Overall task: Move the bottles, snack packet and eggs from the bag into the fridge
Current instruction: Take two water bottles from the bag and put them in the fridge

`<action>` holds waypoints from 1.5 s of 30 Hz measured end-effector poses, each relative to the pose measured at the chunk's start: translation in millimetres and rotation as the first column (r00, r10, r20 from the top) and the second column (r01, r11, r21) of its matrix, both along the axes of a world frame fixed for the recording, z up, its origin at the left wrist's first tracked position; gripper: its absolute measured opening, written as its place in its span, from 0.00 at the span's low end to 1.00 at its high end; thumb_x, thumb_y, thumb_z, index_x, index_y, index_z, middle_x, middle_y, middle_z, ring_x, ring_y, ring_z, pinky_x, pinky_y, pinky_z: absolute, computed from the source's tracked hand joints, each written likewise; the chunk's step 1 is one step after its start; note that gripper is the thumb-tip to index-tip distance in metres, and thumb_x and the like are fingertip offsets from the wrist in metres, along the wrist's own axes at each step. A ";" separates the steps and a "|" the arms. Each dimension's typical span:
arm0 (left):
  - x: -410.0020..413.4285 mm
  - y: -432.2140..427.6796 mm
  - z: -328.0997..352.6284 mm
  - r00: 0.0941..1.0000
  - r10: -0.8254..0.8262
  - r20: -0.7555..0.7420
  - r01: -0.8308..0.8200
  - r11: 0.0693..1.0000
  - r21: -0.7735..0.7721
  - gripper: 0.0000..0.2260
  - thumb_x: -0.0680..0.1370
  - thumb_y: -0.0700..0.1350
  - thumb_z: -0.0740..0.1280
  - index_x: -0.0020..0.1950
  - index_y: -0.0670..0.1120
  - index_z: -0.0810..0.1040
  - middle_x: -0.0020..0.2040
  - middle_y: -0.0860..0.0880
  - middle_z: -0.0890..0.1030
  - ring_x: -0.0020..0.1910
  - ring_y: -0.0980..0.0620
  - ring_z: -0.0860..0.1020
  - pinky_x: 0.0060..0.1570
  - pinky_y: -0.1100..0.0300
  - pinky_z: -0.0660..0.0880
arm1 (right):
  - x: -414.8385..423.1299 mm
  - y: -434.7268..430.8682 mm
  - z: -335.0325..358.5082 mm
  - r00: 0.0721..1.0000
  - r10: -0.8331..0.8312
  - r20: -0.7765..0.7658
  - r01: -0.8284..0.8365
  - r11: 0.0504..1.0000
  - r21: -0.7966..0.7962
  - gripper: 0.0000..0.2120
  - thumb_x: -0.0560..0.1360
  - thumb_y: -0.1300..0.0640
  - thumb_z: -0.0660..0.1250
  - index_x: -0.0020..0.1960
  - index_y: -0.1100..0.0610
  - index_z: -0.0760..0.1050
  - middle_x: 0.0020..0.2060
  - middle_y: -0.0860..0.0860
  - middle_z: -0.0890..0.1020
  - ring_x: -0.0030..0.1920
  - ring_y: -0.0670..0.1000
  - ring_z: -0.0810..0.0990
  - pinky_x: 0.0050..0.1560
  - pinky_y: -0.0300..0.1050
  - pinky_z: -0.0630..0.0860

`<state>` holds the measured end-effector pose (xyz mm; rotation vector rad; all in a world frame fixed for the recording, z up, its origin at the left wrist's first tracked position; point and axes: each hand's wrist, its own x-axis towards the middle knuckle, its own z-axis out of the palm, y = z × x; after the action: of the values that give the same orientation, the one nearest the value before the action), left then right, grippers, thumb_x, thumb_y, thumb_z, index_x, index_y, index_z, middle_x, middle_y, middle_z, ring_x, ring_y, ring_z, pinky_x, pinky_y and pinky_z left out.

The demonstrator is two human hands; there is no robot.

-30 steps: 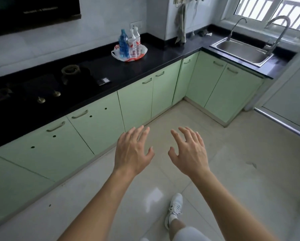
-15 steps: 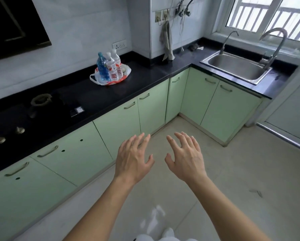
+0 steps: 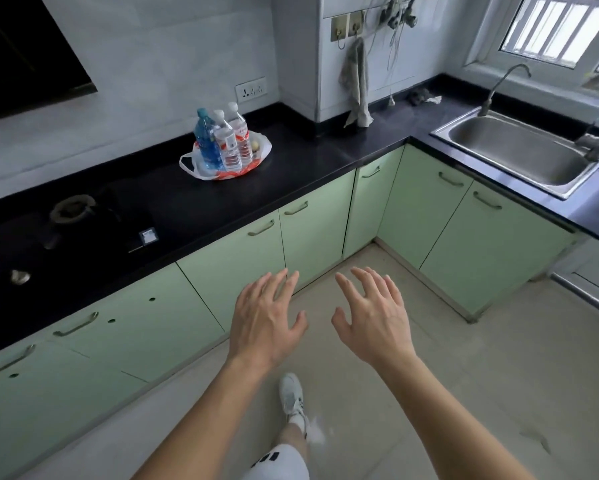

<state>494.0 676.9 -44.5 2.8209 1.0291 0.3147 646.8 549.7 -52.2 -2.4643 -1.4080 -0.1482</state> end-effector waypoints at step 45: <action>286.0 466.0 -13.5 0.864 0.500 -0.056 -0.502 0.865 -0.006 0.29 0.75 0.58 0.61 0.73 0.47 0.69 0.71 0.47 0.75 0.71 0.46 0.72 0.69 0.49 0.70 | 352.4 555.3 -7.0 0.886 0.459 -0.069 -0.462 0.886 -0.032 0.26 0.72 0.47 0.69 0.69 0.53 0.76 0.67 0.55 0.78 0.70 0.58 0.75 0.72 0.61 0.69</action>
<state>780.0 1142.9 -58.0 2.5061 1.7641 0.2718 999.1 1105.0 -59.2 -2.0703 -1.9394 0.0644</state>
